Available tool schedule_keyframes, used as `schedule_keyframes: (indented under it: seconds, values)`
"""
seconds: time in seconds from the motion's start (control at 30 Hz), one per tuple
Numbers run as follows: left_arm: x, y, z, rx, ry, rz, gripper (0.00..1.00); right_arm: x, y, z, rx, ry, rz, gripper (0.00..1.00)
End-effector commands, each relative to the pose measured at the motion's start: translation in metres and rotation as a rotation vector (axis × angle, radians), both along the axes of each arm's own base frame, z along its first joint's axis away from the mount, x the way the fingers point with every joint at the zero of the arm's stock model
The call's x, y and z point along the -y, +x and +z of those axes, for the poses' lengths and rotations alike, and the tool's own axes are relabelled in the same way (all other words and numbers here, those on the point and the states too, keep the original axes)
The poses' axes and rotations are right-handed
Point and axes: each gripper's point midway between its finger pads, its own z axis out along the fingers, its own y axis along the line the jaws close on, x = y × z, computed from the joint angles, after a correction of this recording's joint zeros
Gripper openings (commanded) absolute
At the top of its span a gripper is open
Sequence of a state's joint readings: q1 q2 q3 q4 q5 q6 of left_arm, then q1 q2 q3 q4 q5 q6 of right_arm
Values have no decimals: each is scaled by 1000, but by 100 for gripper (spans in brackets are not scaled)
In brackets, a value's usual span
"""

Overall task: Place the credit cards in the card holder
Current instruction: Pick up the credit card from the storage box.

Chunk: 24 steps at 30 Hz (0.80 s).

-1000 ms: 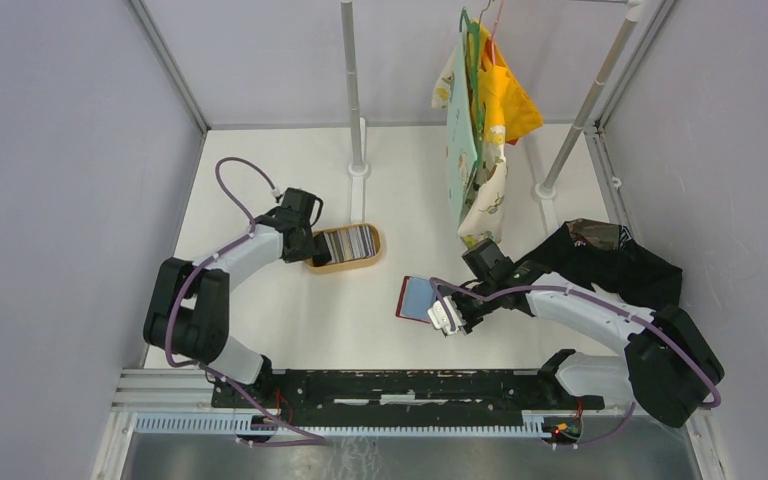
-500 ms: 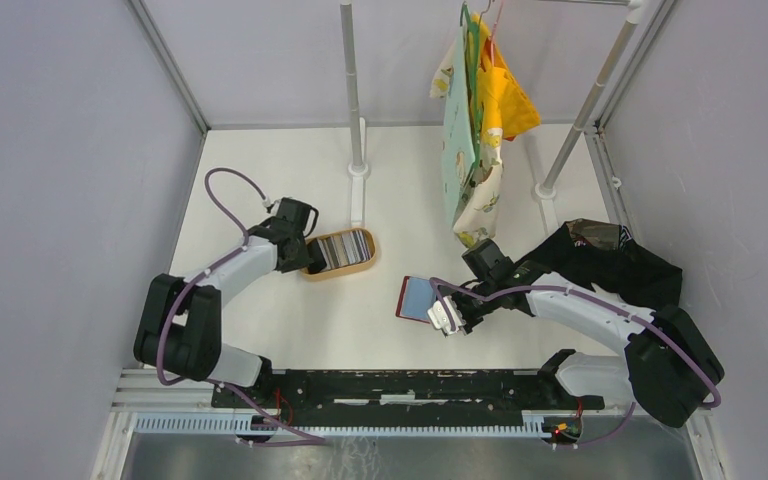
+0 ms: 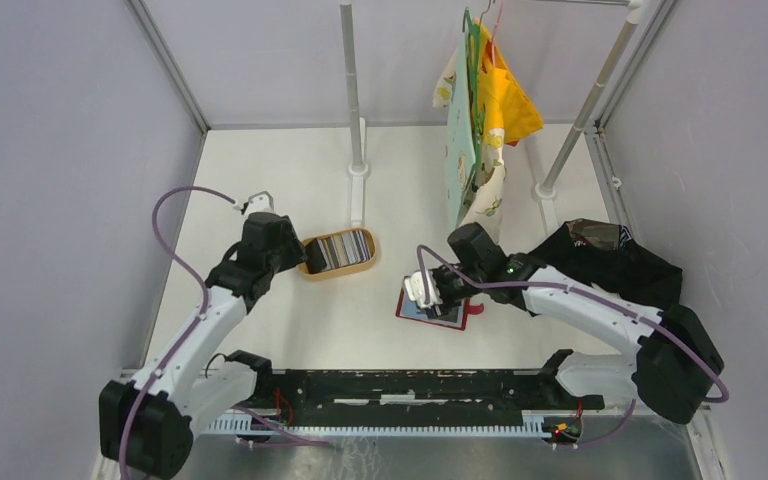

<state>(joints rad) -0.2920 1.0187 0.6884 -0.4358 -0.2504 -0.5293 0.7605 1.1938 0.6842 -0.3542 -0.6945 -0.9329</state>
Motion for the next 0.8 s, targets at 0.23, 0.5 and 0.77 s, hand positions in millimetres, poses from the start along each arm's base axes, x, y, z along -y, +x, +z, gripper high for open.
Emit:
schedule_keyframes:
  seconds: [0.23, 0.5, 0.77]
  values:
    - [-4, 12, 66, 513, -149, 45, 100, -105, 103, 115, 62, 166, -257, 98]
    - [-7, 25, 44, 521, -89, 37, 100, -158, 144, 129, -209, 306, -492, 98]
    - [-12, 15, 51, 614, -76, 29, 83, -178, 160, 89, -563, 238, -721, 91]
